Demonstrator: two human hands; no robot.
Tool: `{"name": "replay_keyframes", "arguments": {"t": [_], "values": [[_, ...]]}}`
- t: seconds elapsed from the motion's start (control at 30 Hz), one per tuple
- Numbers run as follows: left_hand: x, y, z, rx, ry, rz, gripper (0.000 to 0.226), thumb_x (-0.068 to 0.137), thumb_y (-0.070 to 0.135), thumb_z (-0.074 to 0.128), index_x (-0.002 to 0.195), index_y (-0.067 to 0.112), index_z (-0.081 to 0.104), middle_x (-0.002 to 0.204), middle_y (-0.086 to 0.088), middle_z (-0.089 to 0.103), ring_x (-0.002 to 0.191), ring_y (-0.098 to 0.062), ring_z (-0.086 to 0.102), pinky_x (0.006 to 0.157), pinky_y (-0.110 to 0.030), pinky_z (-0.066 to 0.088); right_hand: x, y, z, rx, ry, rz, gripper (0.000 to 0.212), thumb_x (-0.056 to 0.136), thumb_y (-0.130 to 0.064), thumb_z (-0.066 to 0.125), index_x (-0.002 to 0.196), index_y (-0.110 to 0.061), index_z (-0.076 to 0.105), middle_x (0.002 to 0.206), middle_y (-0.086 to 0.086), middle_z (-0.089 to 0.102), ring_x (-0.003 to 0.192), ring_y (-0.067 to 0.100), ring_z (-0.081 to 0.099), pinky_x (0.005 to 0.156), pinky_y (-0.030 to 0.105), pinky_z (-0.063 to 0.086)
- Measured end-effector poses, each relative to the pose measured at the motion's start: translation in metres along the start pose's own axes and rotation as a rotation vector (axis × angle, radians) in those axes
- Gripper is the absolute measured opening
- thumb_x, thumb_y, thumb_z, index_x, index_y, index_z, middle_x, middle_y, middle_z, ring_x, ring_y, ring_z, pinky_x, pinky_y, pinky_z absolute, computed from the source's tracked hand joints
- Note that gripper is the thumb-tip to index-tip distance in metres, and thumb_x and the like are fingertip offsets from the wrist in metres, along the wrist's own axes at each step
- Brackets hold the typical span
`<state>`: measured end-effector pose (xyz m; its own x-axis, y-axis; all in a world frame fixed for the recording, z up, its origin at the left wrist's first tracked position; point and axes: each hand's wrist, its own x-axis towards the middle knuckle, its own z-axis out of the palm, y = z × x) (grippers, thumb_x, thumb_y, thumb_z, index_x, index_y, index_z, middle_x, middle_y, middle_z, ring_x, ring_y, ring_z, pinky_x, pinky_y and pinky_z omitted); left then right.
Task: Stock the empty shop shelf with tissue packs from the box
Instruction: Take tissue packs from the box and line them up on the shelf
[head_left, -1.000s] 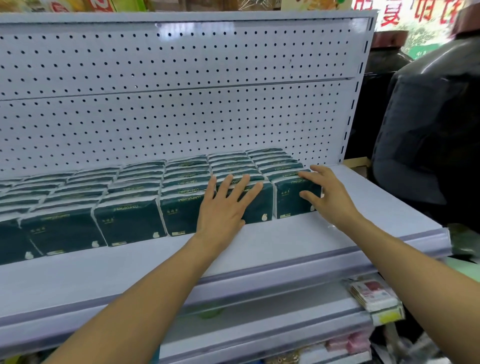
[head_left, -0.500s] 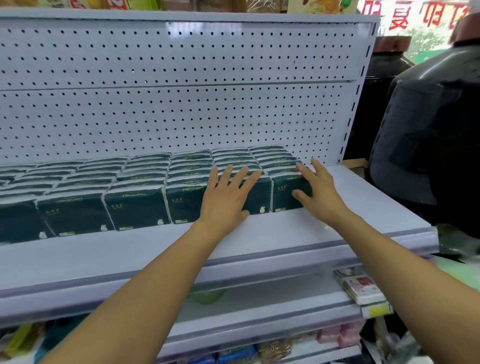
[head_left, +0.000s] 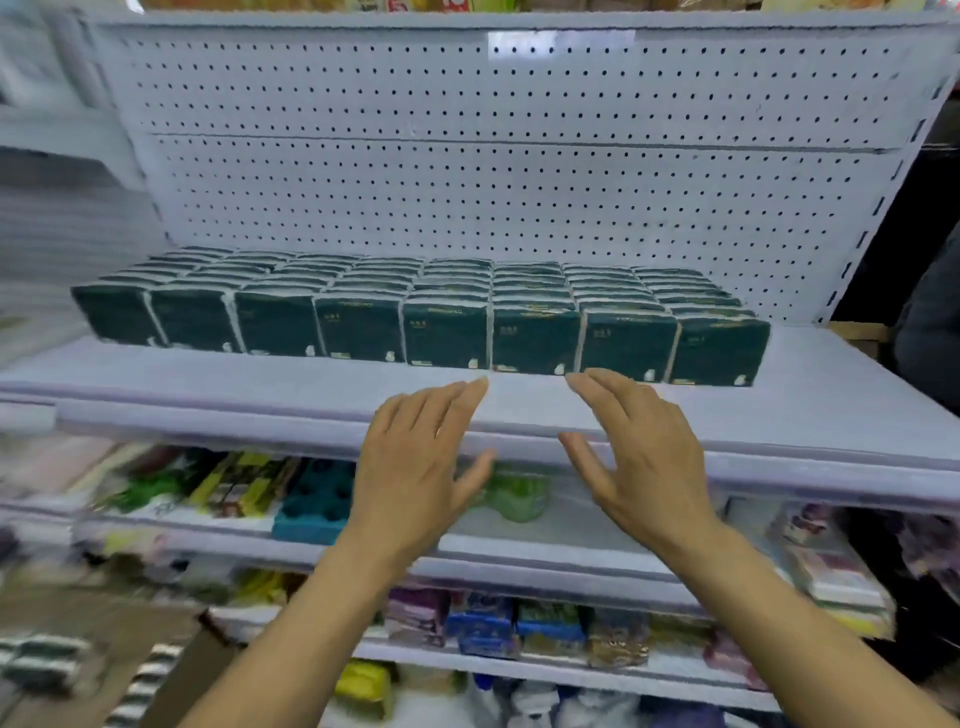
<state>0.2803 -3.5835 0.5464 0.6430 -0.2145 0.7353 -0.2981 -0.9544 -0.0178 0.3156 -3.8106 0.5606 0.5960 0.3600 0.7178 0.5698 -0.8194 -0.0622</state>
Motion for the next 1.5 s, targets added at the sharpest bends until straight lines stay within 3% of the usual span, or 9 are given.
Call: {"name": "replay_keyframes", "arguments": {"t": [0.3,0.47,0.7,0.97,1.1,1.2,1.33,1.4,1.5], "values": [[-0.165,-0.14,-0.089,0.178,-0.221,-0.292,0.063,0.094,0.052,0.046,0.146,0.018,0.043,0.137,-0.002,0.056,0.123,-0.023,0.052,0.102,-0.044,0.044,-0.009,-0.198,0.097,0.204,-0.207,-0.198,0.051,0.094,-0.042,0.044,0.137,-0.016,0.05,0.131,0.008,0.056,0.11,0.029,0.058,0.077,0.04,0.051],[-0.26,-0.242,-0.144,0.287,-0.414,-0.42,0.063,0.094,0.054,0.05,0.149,0.029,0.033,0.14,-0.002,0.053,0.126,-0.026,0.051,0.103,-0.047,0.043,-0.009,-0.331,0.158,0.198,-0.339,-0.23,0.051,0.092,-0.04,0.057,0.139,-0.02,0.048,0.135,0.009,0.053,0.114,0.032,0.057,0.08,0.044,0.052],[-0.37,-0.377,-0.182,0.364,-0.581,-0.495,0.062,0.084,0.053,0.065,0.137,0.025,0.053,0.13,-0.002,0.06,0.121,-0.027,0.056,0.104,-0.049,0.043,-0.015,-0.482,0.245,0.19,-0.47,-0.267,0.046,0.089,-0.04,0.062,0.131,-0.023,0.054,0.134,0.008,0.054,0.114,0.032,0.057,0.082,0.044,0.049],[-0.469,-0.492,-0.165,0.282,-0.757,-0.705,0.059,0.078,0.041,0.076,0.129,0.016,0.061,0.111,-0.01,0.069,0.101,-0.034,0.066,0.1,-0.049,0.044,-0.031,-0.569,0.344,0.237,-0.739,-0.281,0.043,0.09,-0.038,0.059,0.13,-0.021,0.057,0.126,0.006,0.057,0.108,0.031,0.06,0.075,0.041,0.051],[-0.509,-0.527,-0.141,0.164,-0.855,-0.856,0.059,0.093,0.04,0.059,0.146,0.02,0.042,0.133,-0.01,0.056,0.121,-0.033,0.053,0.113,-0.043,0.029,-0.032,-0.595,0.399,0.244,-0.885,-0.318,0.044,0.097,-0.038,0.049,0.14,-0.027,0.044,0.135,0.001,0.046,0.121,0.025,0.049,0.083,0.037,0.047],[-0.533,-0.548,-0.121,0.029,-0.924,-0.955,0.062,0.096,0.041,0.054,0.15,0.024,0.03,0.141,-0.006,0.047,0.127,-0.029,0.045,0.101,-0.041,0.044,-0.037,-0.615,0.442,0.272,-0.99,-0.303,0.043,0.099,-0.036,0.047,0.14,-0.028,0.043,0.136,-0.001,0.042,0.122,0.022,0.046,0.084,0.034,0.043],[-0.573,-0.576,-0.086,-0.083,-1.115,-0.83,0.07,0.091,0.045,0.061,0.15,0.024,0.029,0.142,-0.006,0.045,0.128,-0.028,0.046,0.1,-0.04,0.043,-0.053,-0.635,0.511,0.272,-1.094,-0.253,0.043,0.098,-0.038,0.047,0.139,-0.027,0.044,0.139,0.001,0.045,0.116,0.022,0.054,0.088,0.037,0.045],[-0.59,-0.583,-0.077,-0.008,-1.298,-0.625,0.08,0.086,0.056,0.062,0.151,0.024,0.026,0.146,-0.006,0.043,0.133,-0.028,0.041,0.114,-0.041,0.028,-0.062,-0.638,0.537,0.272,-1.116,-0.267,0.043,0.097,-0.037,0.048,0.139,-0.024,0.045,0.138,0.004,0.048,0.116,0.023,0.054,0.09,0.036,0.045],[-0.611,-0.591,-0.058,0.094,-1.502,-0.344,0.088,0.083,0.061,0.061,0.153,0.019,0.026,0.154,-0.007,0.034,0.144,-0.027,0.024,0.12,-0.047,0.001,-0.08,-0.64,0.582,0.298,-1.187,-0.29,0.045,0.097,-0.033,0.049,0.14,-0.019,0.044,0.138,0.007,0.047,0.118,0.026,0.053,0.092,0.039,0.048]]}}
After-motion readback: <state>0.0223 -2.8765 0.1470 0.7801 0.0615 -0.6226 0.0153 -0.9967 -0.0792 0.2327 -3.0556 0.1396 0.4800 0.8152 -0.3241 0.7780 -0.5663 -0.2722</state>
